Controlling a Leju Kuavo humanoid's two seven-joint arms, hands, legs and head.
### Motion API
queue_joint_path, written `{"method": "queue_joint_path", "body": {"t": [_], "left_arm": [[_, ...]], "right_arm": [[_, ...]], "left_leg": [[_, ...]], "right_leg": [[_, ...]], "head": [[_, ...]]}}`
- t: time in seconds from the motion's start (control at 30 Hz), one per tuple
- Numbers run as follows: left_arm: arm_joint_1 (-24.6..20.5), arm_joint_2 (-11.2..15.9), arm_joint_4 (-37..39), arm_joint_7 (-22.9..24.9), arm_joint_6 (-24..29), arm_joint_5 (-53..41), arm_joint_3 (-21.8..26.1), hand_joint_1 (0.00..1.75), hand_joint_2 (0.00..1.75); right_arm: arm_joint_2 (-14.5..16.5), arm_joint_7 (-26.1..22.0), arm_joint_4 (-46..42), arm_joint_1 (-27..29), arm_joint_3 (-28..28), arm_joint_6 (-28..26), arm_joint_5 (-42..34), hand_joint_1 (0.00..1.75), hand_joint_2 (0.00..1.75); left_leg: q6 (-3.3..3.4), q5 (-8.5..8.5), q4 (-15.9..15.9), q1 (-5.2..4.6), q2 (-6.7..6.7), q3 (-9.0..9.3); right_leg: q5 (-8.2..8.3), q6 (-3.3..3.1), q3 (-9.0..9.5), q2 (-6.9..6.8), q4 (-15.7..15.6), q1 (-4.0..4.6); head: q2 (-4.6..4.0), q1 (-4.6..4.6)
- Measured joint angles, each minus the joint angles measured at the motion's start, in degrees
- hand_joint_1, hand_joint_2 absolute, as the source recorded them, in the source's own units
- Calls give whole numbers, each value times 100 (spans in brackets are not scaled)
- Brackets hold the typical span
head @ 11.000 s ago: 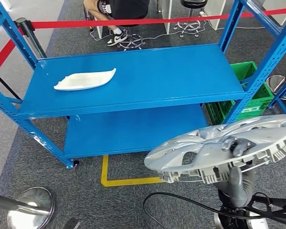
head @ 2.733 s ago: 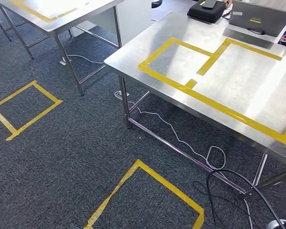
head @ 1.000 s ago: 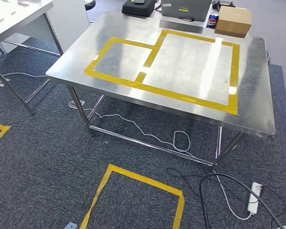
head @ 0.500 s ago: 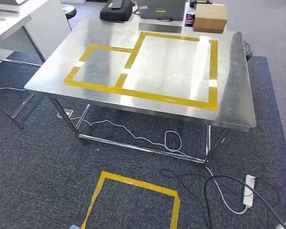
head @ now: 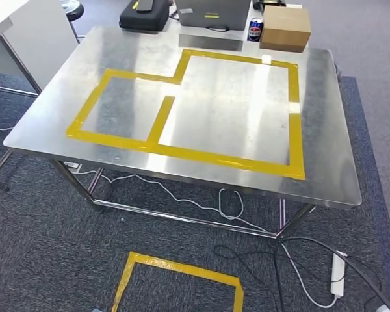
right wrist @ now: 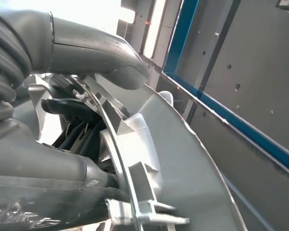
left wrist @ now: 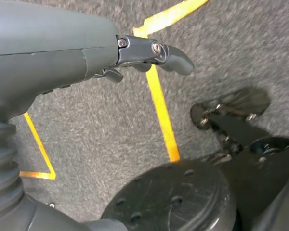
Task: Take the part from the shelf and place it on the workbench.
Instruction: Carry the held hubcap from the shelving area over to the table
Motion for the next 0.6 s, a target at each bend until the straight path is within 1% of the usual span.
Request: {"method": "queue_joint_path", "body": {"t": [0.03,0.07,0.1,0.13,0.17,0.2,0.23,0.27,0.3,0.33,0.37,0.4,0.43,0.47,0.5,0.53,0.57,0.6], "left_arm": [[9,3,0,-11,7,-13,0,0,175],[18,8,0,-17,16,-21,0,0,175],[26,11,0,-21,29,-27,0,0,175],[33,13,0,-25,40,-25,0,0,175],[38,16,0,-31,52,-16,0,0,175],[44,19,0,-38,57,-3,0,0,175],[51,30,0,-42,51,11,0,0,175],[58,43,-1,-41,40,20,1,0,175],[56,54,-1,-37,28,22,1,0,175],[49,65,-2,-36,32,21,2,0,175],[30,63,-2,-41,44,19,2,0,175],[-1,59,-2,-49,64,17,2,0,175],[-30,55,-2,-57,82,17,2,0,175],[-56,44,-2,-46,85,17,1,0,175],[-73,35,-1,-19,84,16,1,0,175],[-80,27,-1,20,81,16,0,0,175],[-78,19,0,62,80,16,0,0,175],[-76,18,0,90,83,16,1,0,175]], "right_arm": [[0,1,1,4,-1,0,3,175,175],[0,1,3,8,-1,0,8,175,175],[0,3,5,12,-1,0,17,175,175],[1,4,7,14,-2,0,29,175,175],[1,5,9,17,-4,0,43,175,175],[2,7,9,25,-8,0,55,175,175],[2,7,14,40,-14,0,64,175,175],[2,8,20,57,-25,0,68,175,175],[4,6,17,77,-35,0,71,175,175],[8,6,10,84,-47,0,75,175,175],[12,5,-2,78,-57,0,78,175,175],[16,4,-15,71,-66,0,83,175,175],[19,5,-20,60,-76,0,85,175,175],[20,5,-21,53,-84,0,84,175,175],[21,4,-21,48,-90,0,84,175,175],[24,4,-20,38,-93,0,83,175,175],[27,4,-20,29,-96,0,84,175,175],[31,4,-19,24,-99,0,84,175,175]], "left_leg": [[14,-86,-37,-2,-1,126],[23,-174,-69,-5,-4,265],[26,-269,-101,-8,-8,423],[28,-372,-127,-9,-14,607],[23,-488,-142,-9,-22,802],[12,-623,-152,-9,-30,989],[-8,-770,-140,-19,-35,1152],[-33,-913,-111,-34,-41,1261],[-59,-1044,-97,-45,-37,1328],[-91,-1123,-86,-49,-30,1378],[-117,-1143,-65,-38,-24,1397],[-147,-1120,-14,-23,-15,1397],[-178,-1062,143,-12,-13,1342],[-203,-1042,394,-6,-14,1207],[-227,-1094,702,-6,-14,1016],[-242,-1237,1031,-5,-14,780],[-247,-1445,1301,-5,-14,540],[-246,-1626,1467,-5,-14,333]], "right_leg": [[-90,-20,-336,-22,393,16],[-295,-32,-661,-26,662,28],[-559,-31,-934,-27,780,35],[-779,-21,-1154,-30,754,35],[-830,-3,-1319,-35,600,25],[-611,19,-1443,-49,349,6],[-18,40,-1554,-88,9,-15],[612,38,-1628,-140,-272,-27],[1141,20,-1684,-167,-462,-26],[1462,-13,-1721,-177,-559,-17],[1453,-59,-1716,-160,-544,-4],[1399,-99,-1695,-124,-539,-1],[1351,-138,-1651,-111,-549,-5],[1311,-176,-1595,-106,-564,-8],[1283,-207,-1539,-103,-582,-11],[1256,-229,-1491,-102,-595,-8],[1223,-243,-1454,-95,-604,-5],[1189,-248,-1422,-85,-609,-3]], "head": [[-1,9],[0,10],[0,10],[-1,15],[-1,16],[-1,22],[-3,34],[-4,47],[-5,39],[-6,28],[-4,11],[-4,-10],[-2,-17],[-2,-21],[-1,-29],[-1,-33],[-1,-36],[-1,-40]]}}
